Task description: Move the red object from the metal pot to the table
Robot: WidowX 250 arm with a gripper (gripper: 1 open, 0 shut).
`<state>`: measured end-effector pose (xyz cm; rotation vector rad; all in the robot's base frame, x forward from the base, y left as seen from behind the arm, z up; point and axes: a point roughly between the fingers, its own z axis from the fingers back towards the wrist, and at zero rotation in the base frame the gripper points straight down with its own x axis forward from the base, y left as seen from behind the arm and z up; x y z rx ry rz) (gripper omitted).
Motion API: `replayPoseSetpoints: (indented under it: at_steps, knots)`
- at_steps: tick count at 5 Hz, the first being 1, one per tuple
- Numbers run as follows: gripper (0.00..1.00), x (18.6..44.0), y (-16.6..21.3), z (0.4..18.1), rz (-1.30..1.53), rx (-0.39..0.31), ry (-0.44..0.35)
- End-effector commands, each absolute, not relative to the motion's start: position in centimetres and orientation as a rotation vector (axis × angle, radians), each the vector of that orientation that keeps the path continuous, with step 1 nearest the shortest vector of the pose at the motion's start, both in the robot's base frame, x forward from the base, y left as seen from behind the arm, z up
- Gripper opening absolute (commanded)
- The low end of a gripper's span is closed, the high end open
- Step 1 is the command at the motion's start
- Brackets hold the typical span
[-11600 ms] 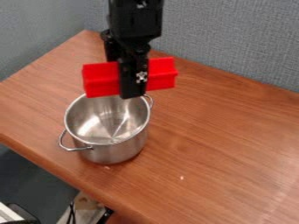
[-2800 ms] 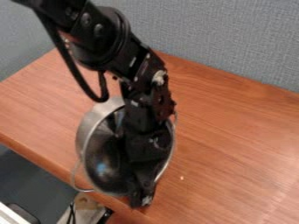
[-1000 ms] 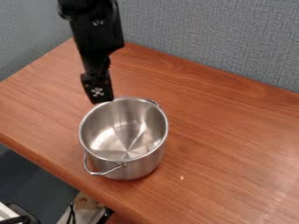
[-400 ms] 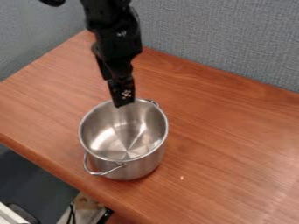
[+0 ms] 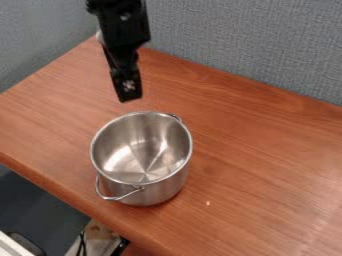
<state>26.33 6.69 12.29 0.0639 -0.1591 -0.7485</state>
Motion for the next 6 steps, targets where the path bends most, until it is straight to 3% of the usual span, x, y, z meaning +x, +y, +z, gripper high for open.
replayPoseSetpoints:
  at_steps: [1,3,6]
  knots:
    - [1.00,25.7,6.9,14.6,-0.833,0.061,-0.202]
    - [1.00,24.7,6.9,16.4,-0.998,0.024,-0.240]
    - [1.00,24.6,3.8,15.1,-0.969,-0.067,-0.188]
